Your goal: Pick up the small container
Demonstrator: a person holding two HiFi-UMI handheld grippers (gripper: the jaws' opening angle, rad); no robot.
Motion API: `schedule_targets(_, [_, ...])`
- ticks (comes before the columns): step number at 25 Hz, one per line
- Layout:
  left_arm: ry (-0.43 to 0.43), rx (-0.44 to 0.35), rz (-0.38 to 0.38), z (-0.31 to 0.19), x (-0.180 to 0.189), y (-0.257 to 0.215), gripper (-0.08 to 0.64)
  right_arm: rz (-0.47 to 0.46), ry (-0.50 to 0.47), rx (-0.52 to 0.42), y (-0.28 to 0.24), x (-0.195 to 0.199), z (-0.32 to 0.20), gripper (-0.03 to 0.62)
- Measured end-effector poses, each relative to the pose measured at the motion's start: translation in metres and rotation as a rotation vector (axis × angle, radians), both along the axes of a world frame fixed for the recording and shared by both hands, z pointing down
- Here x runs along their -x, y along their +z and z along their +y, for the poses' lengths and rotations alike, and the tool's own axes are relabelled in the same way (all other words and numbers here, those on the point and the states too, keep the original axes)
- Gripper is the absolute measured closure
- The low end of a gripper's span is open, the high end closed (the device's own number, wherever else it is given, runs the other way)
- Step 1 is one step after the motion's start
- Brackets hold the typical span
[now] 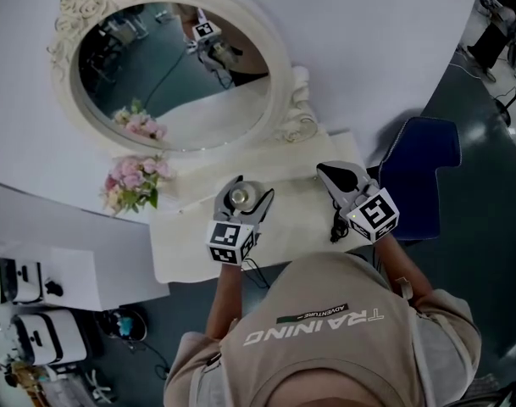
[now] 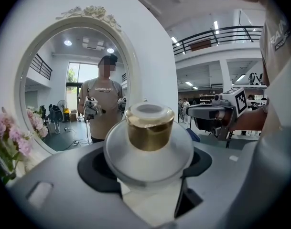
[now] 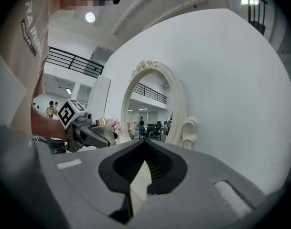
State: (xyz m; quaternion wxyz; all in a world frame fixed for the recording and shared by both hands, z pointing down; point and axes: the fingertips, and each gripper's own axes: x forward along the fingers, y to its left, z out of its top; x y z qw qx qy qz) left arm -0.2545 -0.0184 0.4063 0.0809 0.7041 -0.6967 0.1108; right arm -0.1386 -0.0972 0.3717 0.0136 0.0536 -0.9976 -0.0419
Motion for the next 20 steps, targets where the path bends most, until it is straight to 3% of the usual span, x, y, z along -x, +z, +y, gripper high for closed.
schedule_targets(20, [0.051,0.0,-0.005,-0.005,-0.01,-0.001,0.206,-0.001,0.067,0.0,0.002,-0.023,0.002,0.59])
